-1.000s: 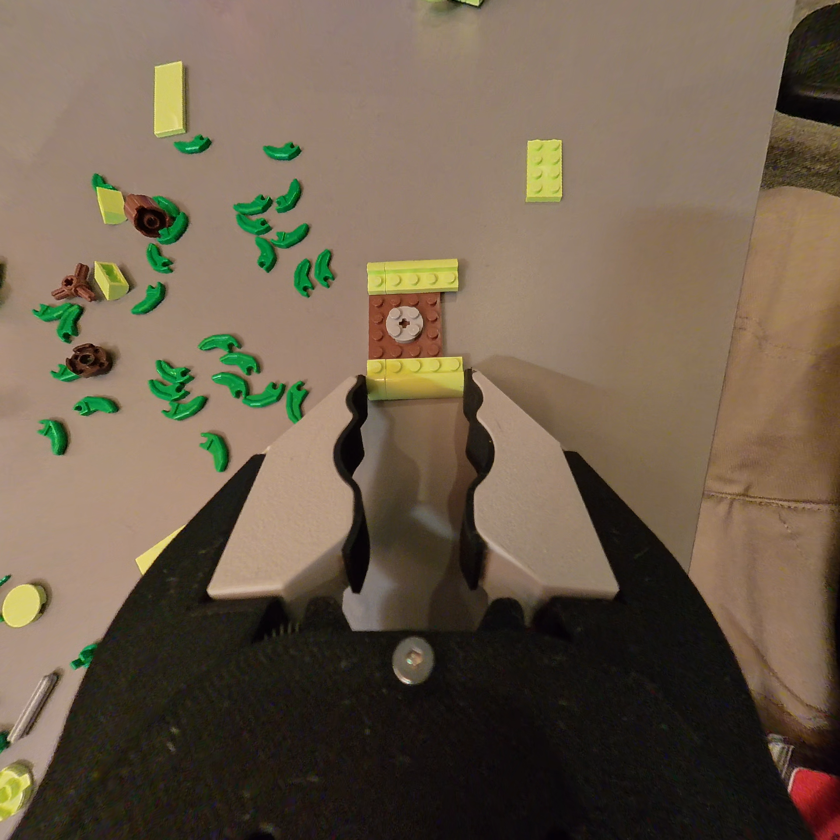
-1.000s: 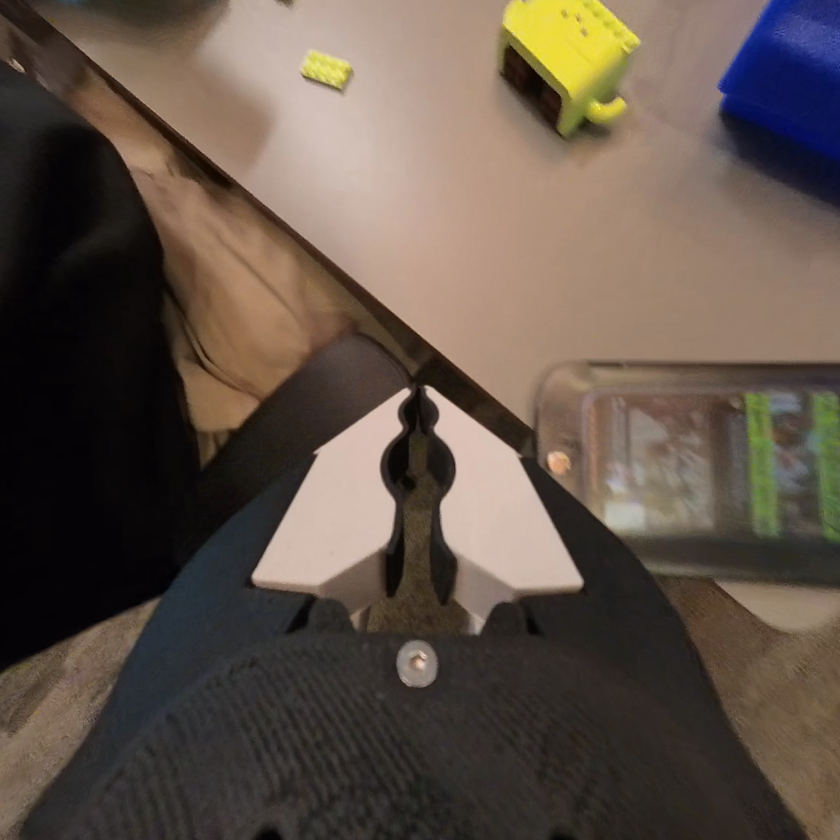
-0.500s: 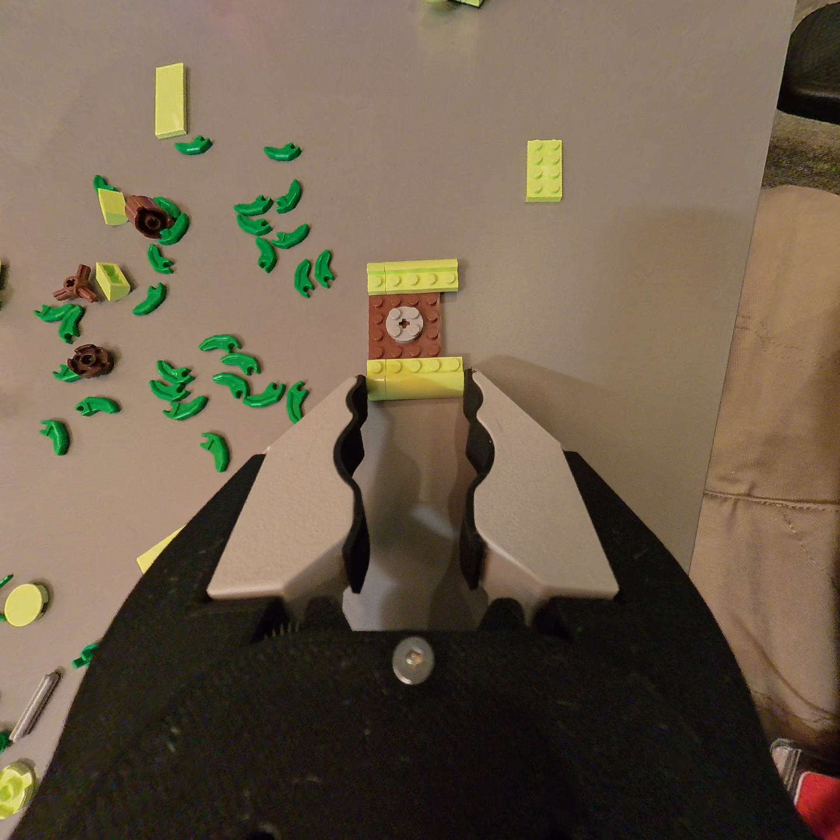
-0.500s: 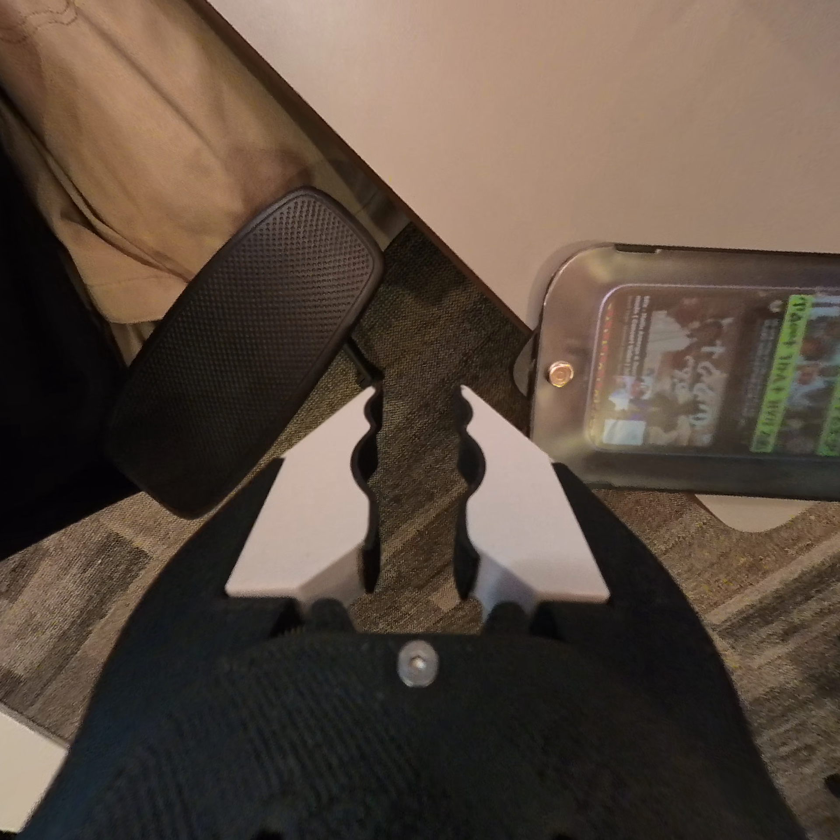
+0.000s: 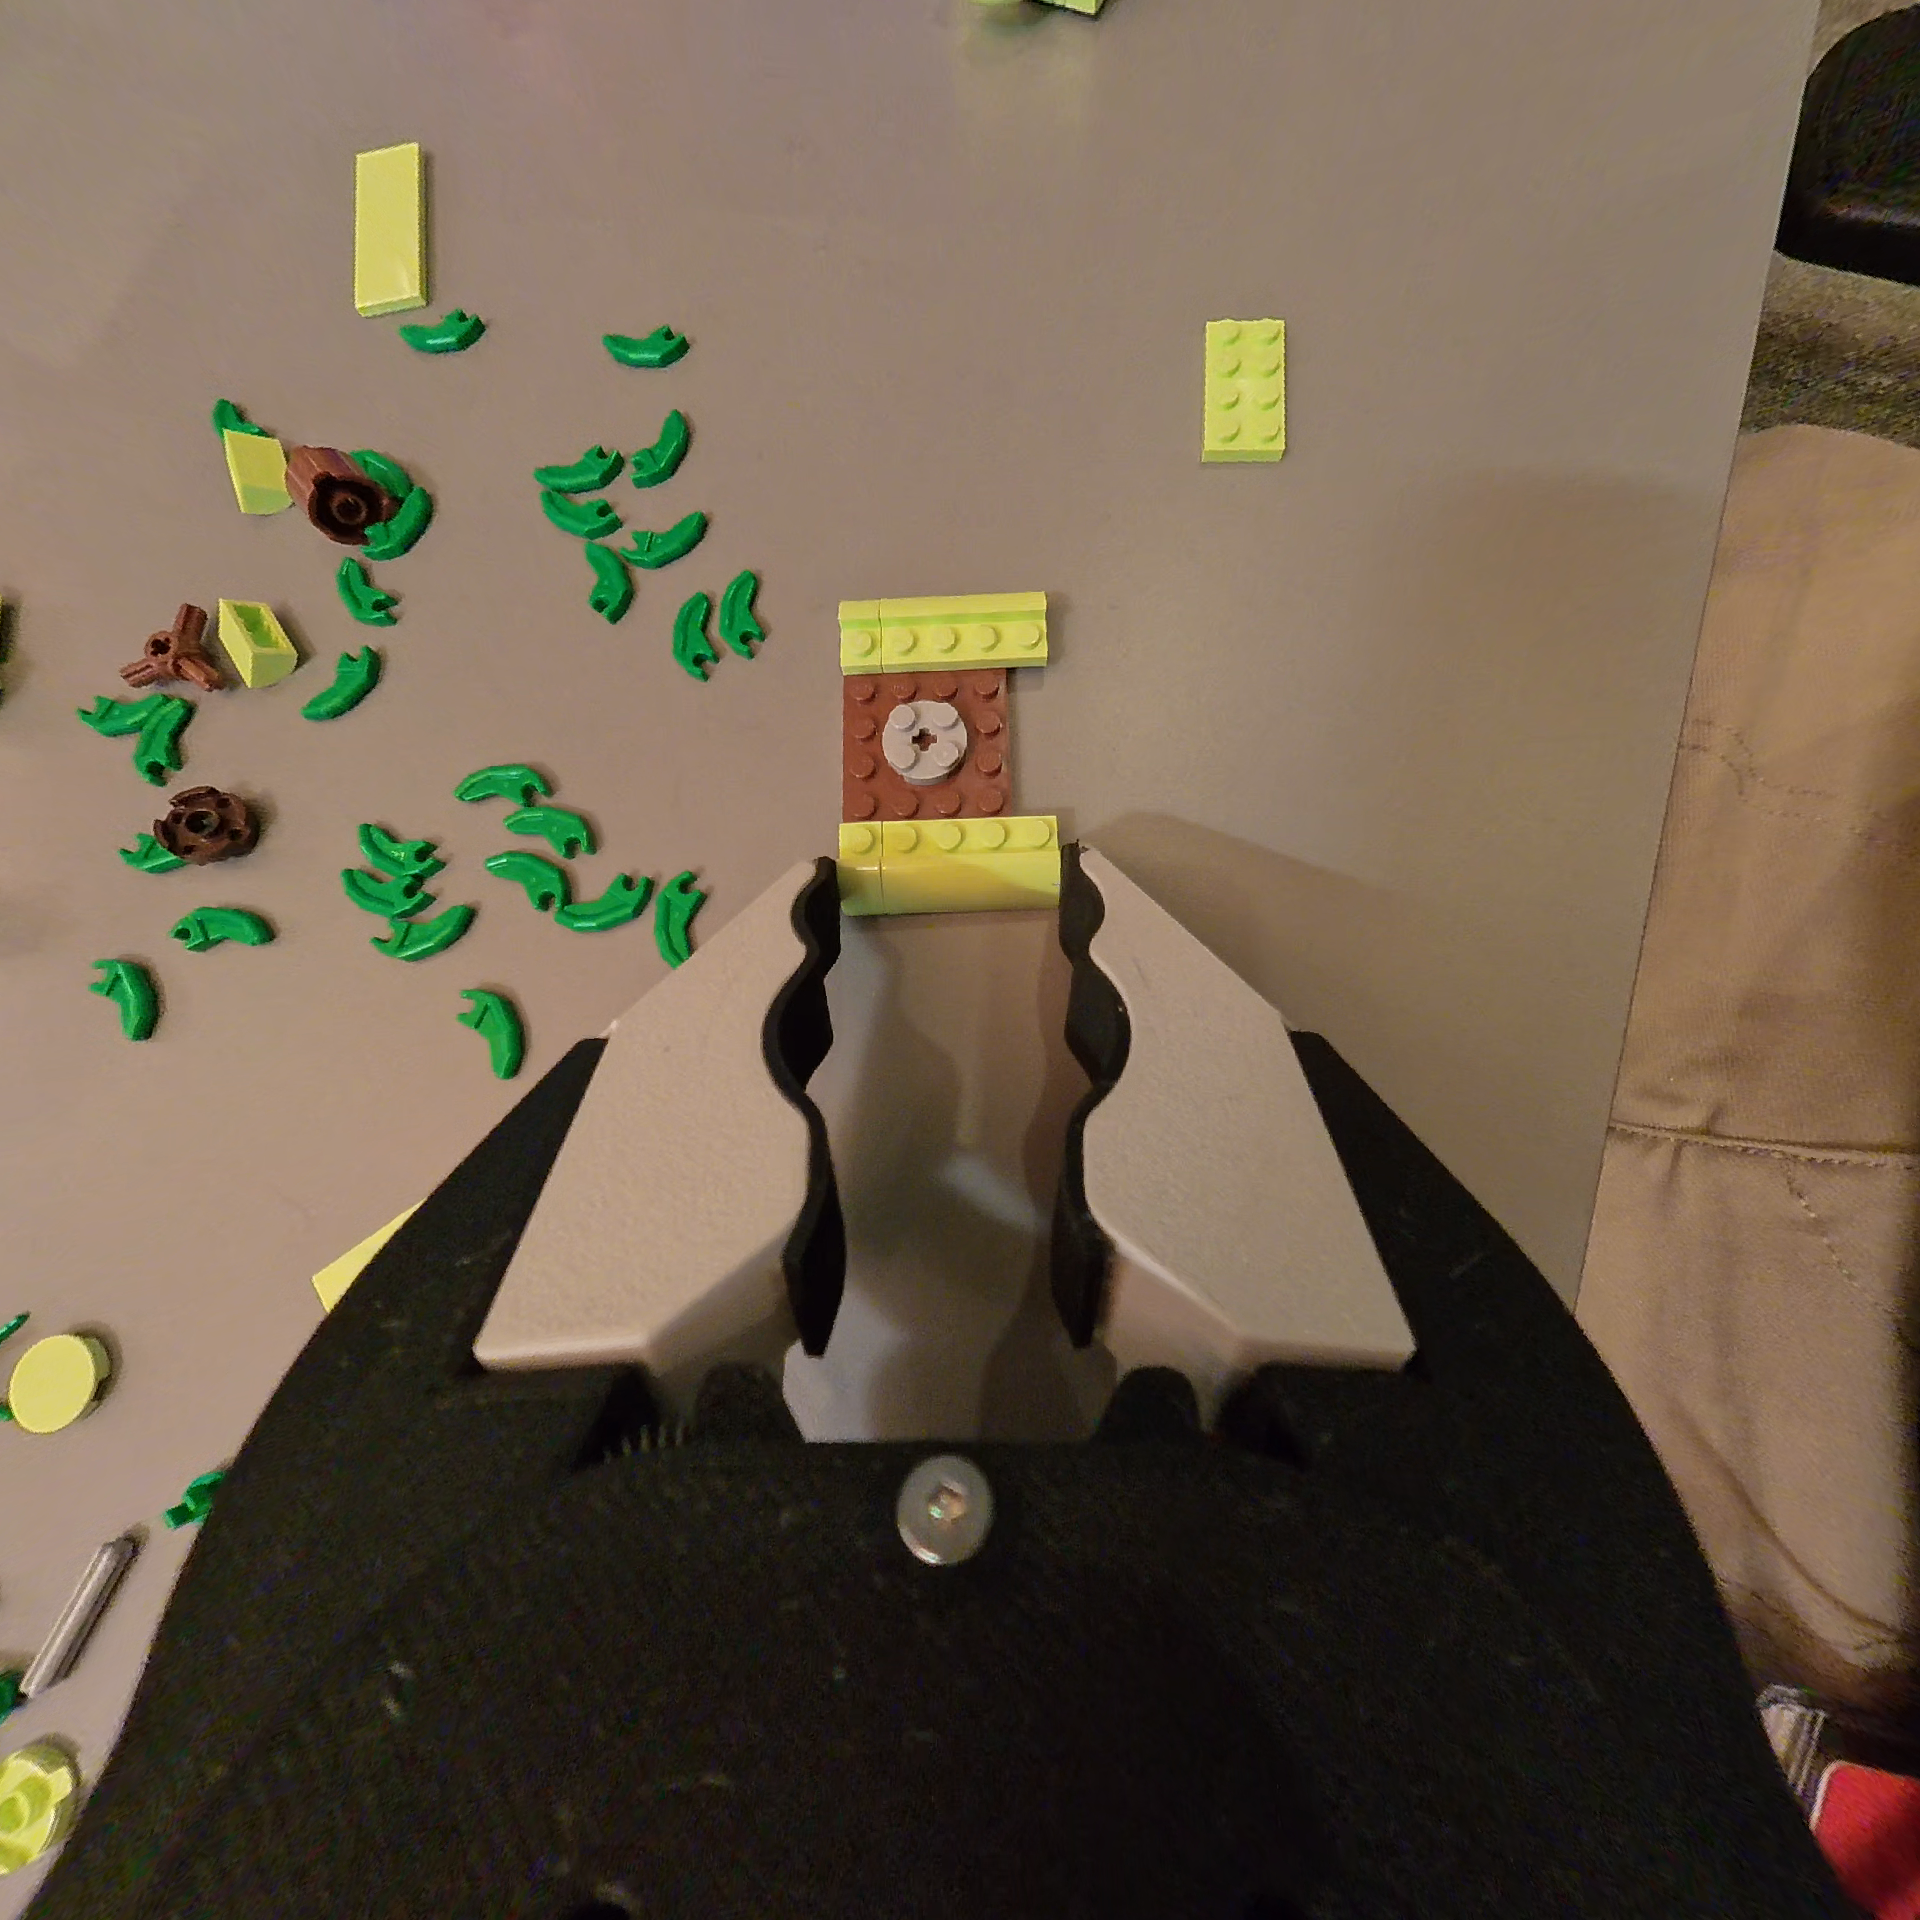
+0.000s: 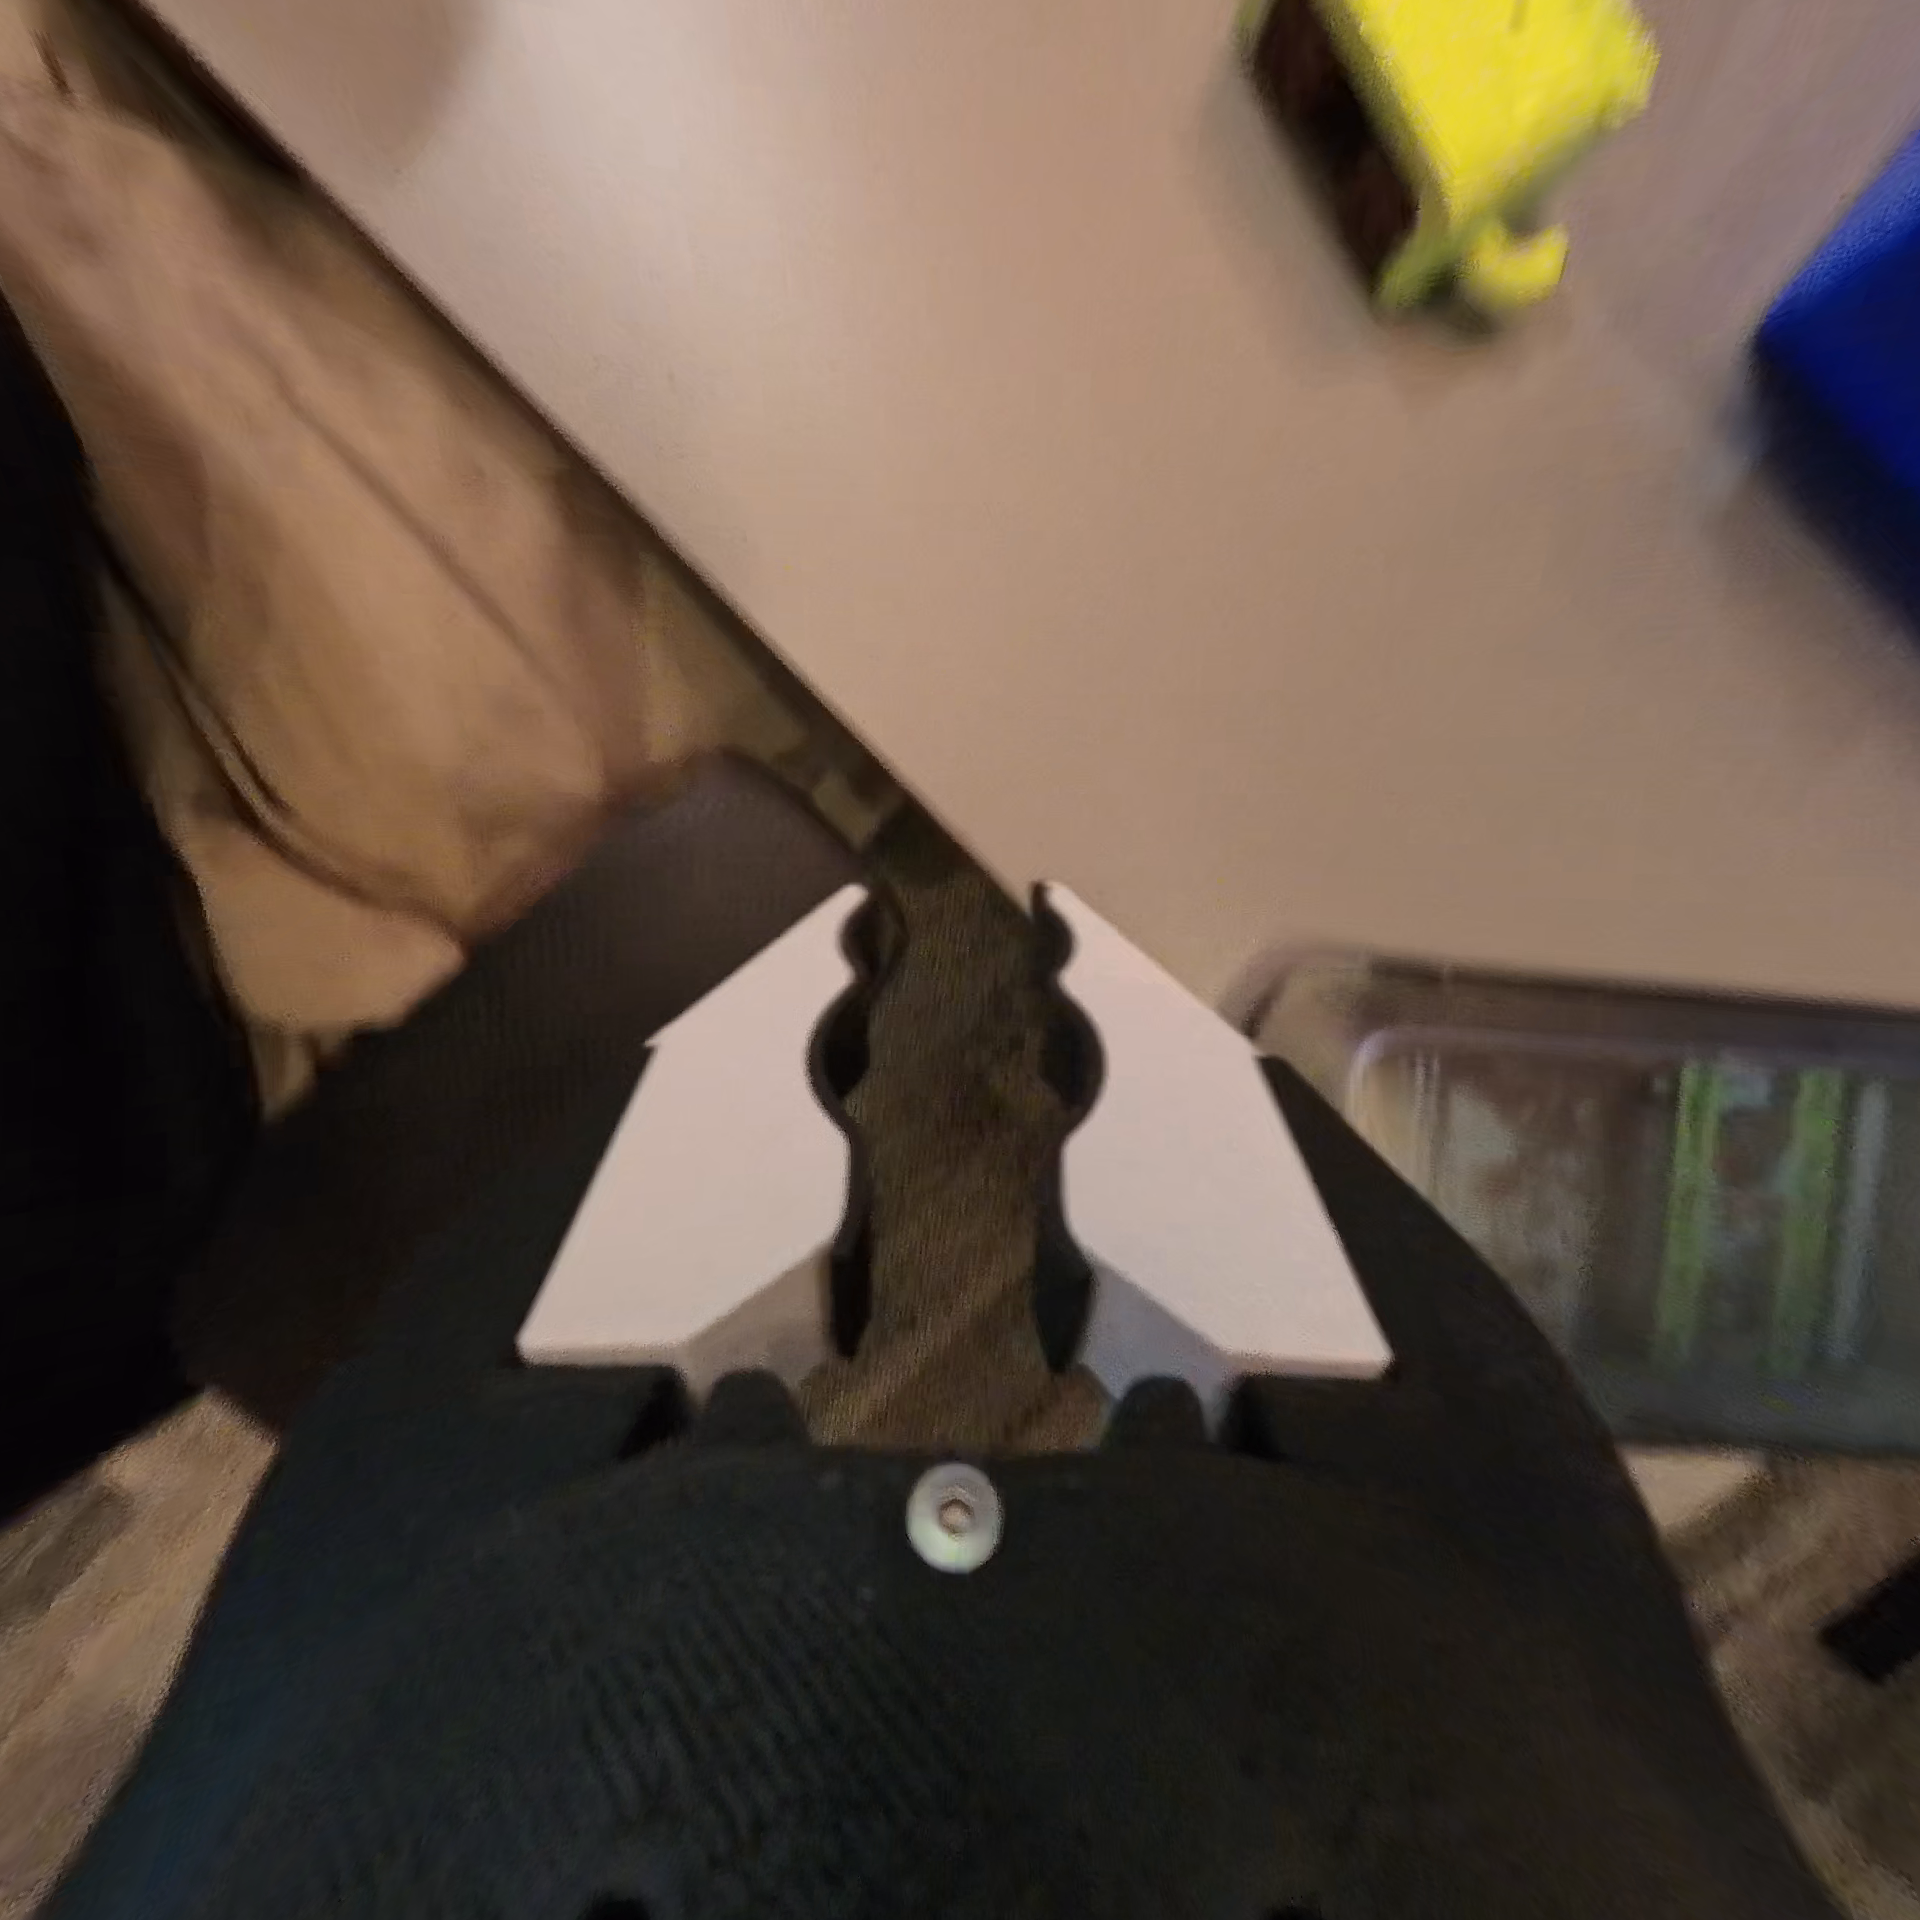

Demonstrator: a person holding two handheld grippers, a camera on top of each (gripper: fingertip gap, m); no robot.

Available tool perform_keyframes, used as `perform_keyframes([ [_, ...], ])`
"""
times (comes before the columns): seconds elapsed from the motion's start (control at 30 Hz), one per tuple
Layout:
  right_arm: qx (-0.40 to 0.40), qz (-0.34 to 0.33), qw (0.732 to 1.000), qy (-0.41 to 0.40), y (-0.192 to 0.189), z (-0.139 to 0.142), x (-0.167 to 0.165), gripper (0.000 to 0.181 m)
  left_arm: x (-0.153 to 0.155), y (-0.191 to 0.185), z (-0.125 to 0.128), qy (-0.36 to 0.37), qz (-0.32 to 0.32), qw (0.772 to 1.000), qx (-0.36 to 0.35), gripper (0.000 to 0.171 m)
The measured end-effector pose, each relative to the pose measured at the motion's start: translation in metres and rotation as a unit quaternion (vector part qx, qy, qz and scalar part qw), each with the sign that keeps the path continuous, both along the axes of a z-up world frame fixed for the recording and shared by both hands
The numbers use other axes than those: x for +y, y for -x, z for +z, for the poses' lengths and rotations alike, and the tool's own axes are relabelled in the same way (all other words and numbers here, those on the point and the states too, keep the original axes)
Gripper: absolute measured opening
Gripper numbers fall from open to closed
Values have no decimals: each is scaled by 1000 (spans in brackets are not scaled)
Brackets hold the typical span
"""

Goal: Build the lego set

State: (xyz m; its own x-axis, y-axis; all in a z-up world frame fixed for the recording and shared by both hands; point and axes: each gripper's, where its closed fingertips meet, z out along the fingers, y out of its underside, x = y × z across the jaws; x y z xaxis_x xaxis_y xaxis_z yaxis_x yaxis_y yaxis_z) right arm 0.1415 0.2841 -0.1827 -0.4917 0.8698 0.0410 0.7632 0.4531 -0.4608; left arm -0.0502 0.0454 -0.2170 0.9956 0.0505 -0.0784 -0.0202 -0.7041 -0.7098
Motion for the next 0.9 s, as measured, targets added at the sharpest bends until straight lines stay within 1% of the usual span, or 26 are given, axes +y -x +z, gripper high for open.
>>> perform_keyframes([
  [0.03,25,0,1000,10,15,2,-16,39,0,0,0,0,0,1000,-1,44],
  [0.13,81,12,994,65,57,3,-79,54,0,0,0,0,5,1000,-7,44],
  [0.2,93,43,986,128,76,-1,-131,67,0,-2,0,0,12,1000,-16,43],
  [0.23,92,53,983,147,84,-5,-150,69,-1,-5,0,0,6,1000,-21,45],
  [0.27,96,52,983,149,93,-10,-161,71,-1,-9,-1,1,4,1000,-26,47],
  [0.3,106,39,983,143,103,-13,-164,70,-2,-12,-1,1,4,999,-33,48],
  [0.37,121,-5,984,129,121,-16,-161,70,-2,-22,0,-2,-5,998,-55,50],
  [0.43,128,-41,984,117,132,-19,-154,68,-2,-40,2,-9,-36,995,-92,50],
  [0.5,128,-54,985,104,139,-24,-149,68,-3,-61,5,-14,-82,988,-133,50],
  [0.53,128,-55,985,100,142,-27,-147,67,-2,-66,7,-16,-92,985,-141,50],
  [0.6,132,-53,984,104,145,-31,-147,65,0,-61,8,-24,-78,987,-136,50],
  [0.73,139,-58,982,110,147,-30,-142,49,3,-49,15,-50,-49,989,-133,50],
  [0.83,143,-55,984,95,145,-30,-137,35,5,-41,13,-47,-26,991,-122,50],
  [0.9,145,-47,984,91,143,-30,-137,34,6,-40,10,-36,-23,993,-109,50],
])
